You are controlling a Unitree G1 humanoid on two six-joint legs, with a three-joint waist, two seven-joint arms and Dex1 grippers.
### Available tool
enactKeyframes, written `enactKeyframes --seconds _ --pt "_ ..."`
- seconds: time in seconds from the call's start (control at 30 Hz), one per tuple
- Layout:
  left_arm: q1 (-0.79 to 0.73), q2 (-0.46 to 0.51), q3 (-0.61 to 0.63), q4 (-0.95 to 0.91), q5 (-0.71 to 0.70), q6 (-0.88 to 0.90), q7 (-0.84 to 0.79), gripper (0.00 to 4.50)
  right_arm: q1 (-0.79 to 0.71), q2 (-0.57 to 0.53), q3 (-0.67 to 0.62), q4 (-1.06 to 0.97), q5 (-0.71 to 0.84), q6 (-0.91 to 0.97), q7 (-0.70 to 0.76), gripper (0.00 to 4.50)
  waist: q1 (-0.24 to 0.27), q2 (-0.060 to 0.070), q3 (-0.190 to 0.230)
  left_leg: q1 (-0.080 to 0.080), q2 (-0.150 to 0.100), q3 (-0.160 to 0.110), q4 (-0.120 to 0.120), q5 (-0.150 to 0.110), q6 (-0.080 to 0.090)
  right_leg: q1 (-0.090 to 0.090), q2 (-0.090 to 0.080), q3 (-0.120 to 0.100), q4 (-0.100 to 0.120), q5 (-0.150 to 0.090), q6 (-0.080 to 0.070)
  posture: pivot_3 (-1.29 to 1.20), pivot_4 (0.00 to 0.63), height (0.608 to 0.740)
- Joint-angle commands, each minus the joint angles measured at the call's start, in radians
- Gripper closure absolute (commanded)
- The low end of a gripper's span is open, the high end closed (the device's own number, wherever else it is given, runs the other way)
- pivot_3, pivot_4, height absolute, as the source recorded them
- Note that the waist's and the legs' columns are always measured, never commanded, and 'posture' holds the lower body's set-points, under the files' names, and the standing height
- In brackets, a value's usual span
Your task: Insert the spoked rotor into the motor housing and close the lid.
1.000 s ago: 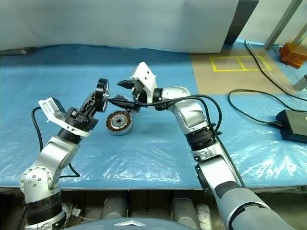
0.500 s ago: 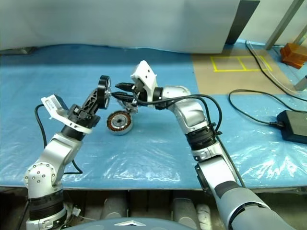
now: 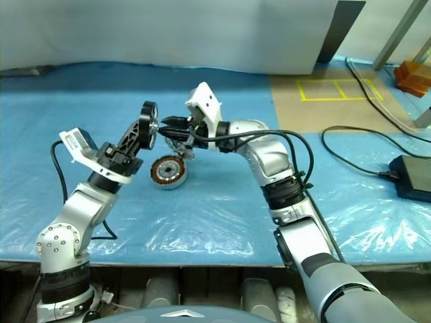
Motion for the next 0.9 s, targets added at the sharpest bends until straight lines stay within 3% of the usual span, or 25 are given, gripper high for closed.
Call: enactKeyframes --seconds 0.03,0.07,0.57,0.77,0.9 --pt "-0.002 -0.001 -0.012 -0.043 -0.008 -0.011 -0.002 4.39 -0.027 -0.008 -0.012 -0.079 0.056 0.043 0.025 1.57 0.000 0.000 0.000 0.000 0.000 0.000 0.000 0.000 0.000 0.000 0.000 0.000 0.000 0.000 0.000 0.00 0.150 0.740" --pt "-0.002 -0.003 -0.015 -0.044 -0.008 -0.012 -0.001 4.39 -0.025 -0.012 -0.003 -0.084 0.051 0.043 0.026 1.31 0.001 0.000 0.000 0.000 0.000 0.000 0.000 0.000 0.000 0.000 0.000 0.000 0.000 0.000 0.000 0.00 0.150 0.740" --pt "-0.008 -0.084 -0.090 -0.057 0.031 -0.057 0.008 4.39 -0.064 0.038 -0.009 -0.049 0.037 0.011 -0.018 1.31 0.001 0.000 0.000 0.000 0.000 0.000 0.001 0.000 0.000 0.000 0.000 0.000 0.000 0.000 0.000 0.00 0.150 0.740" --pt "0.001 -0.075 -0.091 -0.058 0.026 -0.050 0.003 4.39 -0.059 0.040 0.001 -0.043 0.025 -0.006 -0.022 1.31 0.001 0.000 0.000 0.000 0.000 0.000 0.001 0.000 0.000 0.000 0.000 0.000 0.000 0.000 0.000 0.00 0.150 0.740" --pt "0.001 -0.063 -0.089 -0.049 0.027 -0.046 -0.001 4.39 -0.054 0.043 0.001 -0.046 0.027 -0.013 -0.022 2.17 0.001 0.000 0.000 0.000 0.000 0.000 0.001 0.000 0.000 0.000 0.000 0.000 0.000 0.000 0.000 0.00 0.150 0.740"
